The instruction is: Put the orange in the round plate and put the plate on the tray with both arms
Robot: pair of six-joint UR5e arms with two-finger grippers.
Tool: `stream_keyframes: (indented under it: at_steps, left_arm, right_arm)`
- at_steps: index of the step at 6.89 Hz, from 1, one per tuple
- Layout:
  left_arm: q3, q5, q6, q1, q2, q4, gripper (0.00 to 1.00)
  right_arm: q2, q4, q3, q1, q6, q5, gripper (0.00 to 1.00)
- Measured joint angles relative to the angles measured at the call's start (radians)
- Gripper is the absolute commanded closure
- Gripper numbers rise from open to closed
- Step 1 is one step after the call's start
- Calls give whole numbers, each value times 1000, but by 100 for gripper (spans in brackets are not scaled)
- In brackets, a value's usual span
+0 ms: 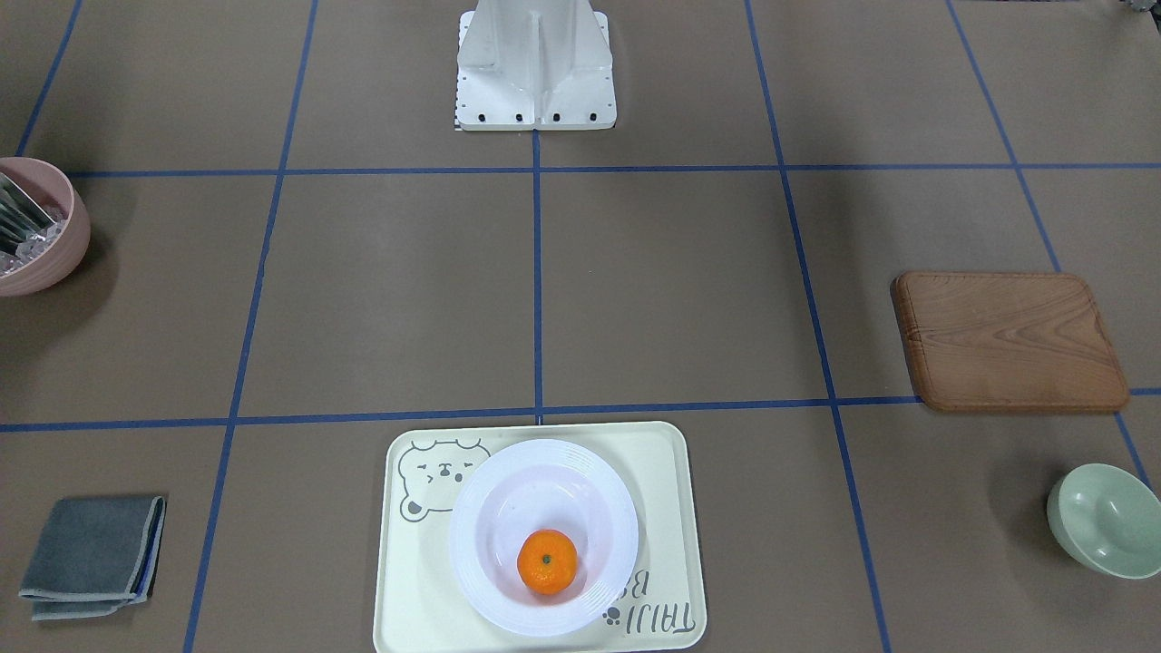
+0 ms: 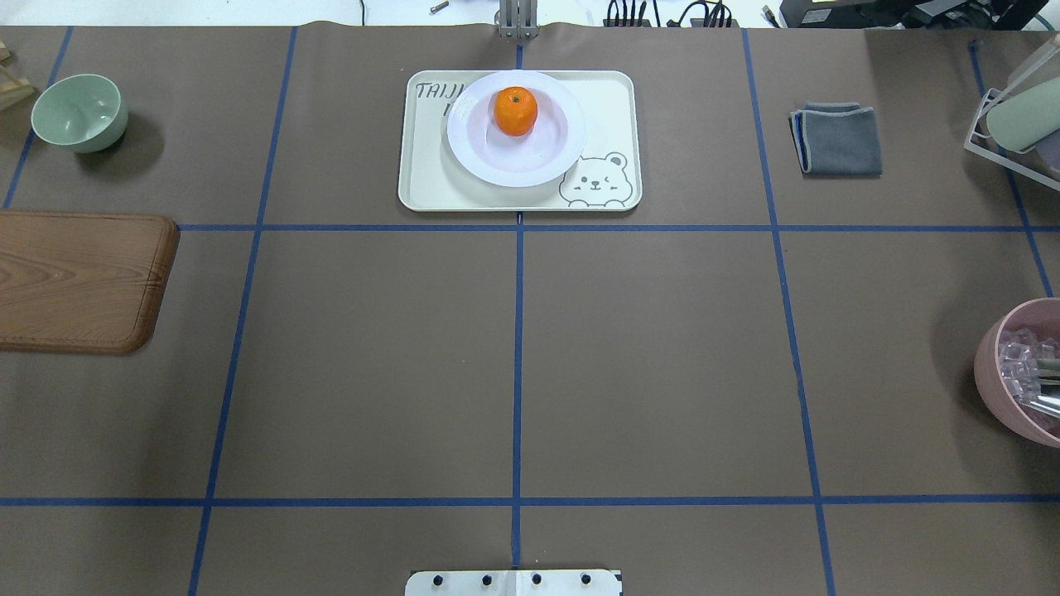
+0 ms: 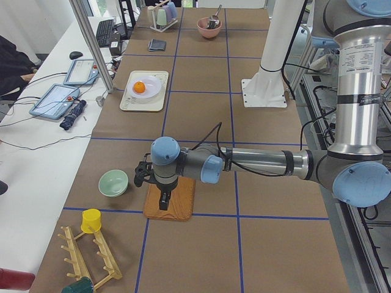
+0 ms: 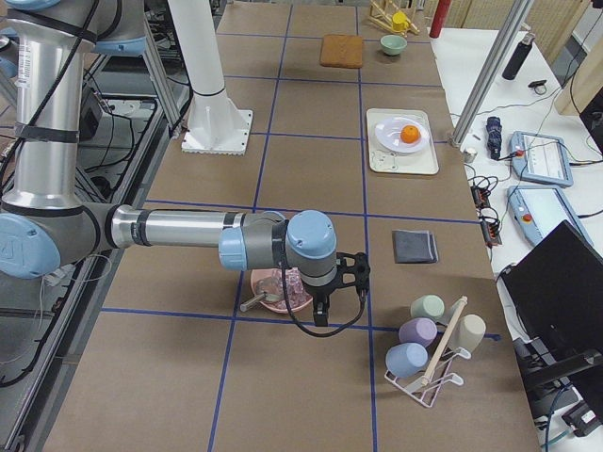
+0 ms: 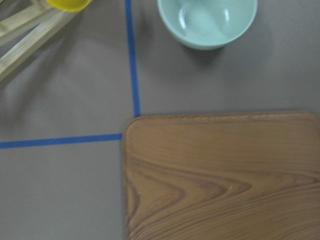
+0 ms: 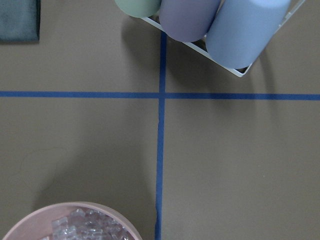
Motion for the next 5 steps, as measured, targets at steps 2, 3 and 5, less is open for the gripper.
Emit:
stream_keyframes:
  at_steps: [2,3,5]
  left_arm:
    - [39,-2,-12,-6,-7,15,1]
    - [50,-3,-39,-5,-12,10,1]
    - [51,-4,-54,-5,-15,8,1]
  right_arm:
    - [22,-168,45,15,-52,-5,0]
    - [51,-252,57,20,-57,-7,0]
    - [69,-267,19,14,-60,-33,0]
